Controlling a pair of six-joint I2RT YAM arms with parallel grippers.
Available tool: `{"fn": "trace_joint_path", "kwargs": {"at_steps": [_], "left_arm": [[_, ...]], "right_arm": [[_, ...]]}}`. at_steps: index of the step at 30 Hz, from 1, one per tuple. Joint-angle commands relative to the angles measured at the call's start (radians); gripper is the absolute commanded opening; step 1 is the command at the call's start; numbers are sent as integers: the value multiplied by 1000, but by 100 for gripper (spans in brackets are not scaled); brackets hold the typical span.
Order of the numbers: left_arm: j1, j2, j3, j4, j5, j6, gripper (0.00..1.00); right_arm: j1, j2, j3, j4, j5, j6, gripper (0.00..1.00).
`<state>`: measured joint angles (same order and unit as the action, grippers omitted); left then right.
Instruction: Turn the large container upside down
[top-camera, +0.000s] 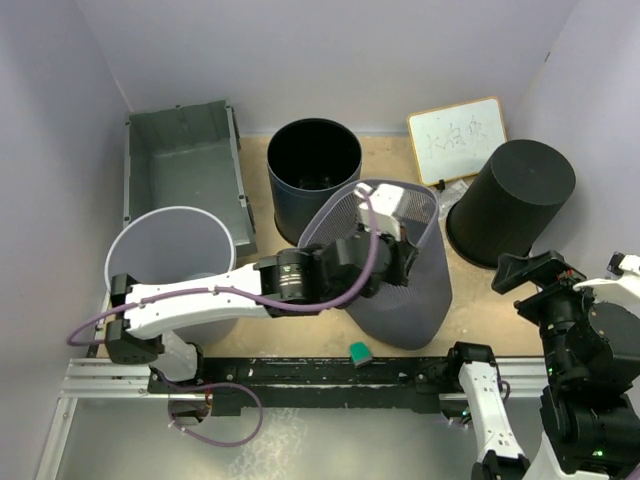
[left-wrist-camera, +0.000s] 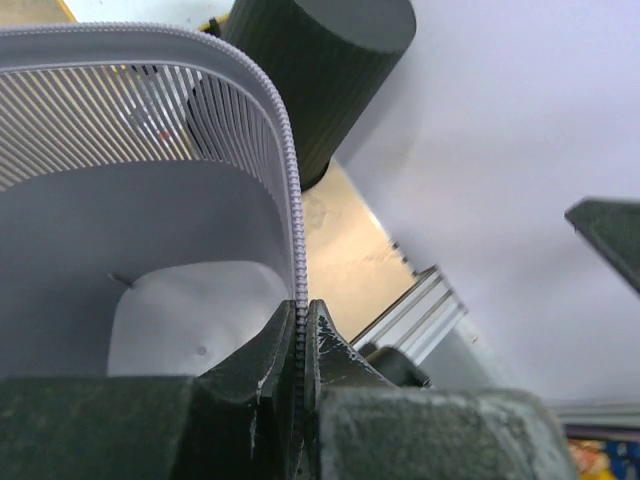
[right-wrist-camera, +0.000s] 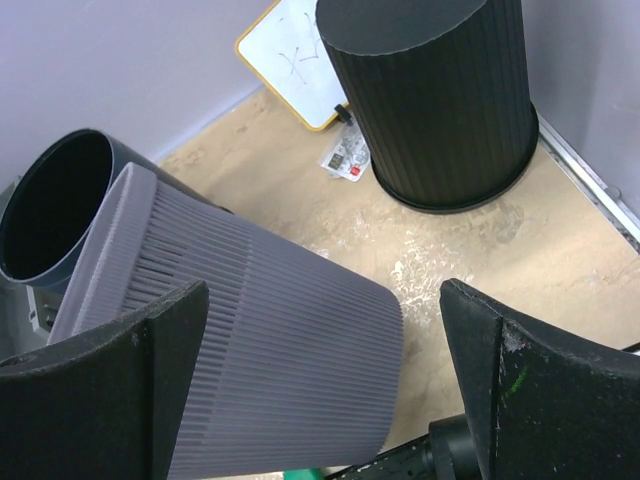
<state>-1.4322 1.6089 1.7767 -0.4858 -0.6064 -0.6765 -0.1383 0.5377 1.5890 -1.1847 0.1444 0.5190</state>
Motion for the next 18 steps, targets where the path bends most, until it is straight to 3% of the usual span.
{"fn": "trace_joint_path", "kwargs": {"at_steps": [1, 4, 11, 18], "left_arm": [[103, -187, -237, 340, 99, -182, 0], [117, -256, -353, 372, 51, -221, 0], [117, -421, -518, 269, -135, -288, 0], [105, -456, -599, 163, -112, -352, 0]], "right_arm": [[6, 15, -20, 26, 14, -14, 99], [8, 15, -45, 35, -10, -12, 99], [8, 7, -146, 65, -120, -18, 100], [8, 37, -385, 127, -476, -17, 100]]}}
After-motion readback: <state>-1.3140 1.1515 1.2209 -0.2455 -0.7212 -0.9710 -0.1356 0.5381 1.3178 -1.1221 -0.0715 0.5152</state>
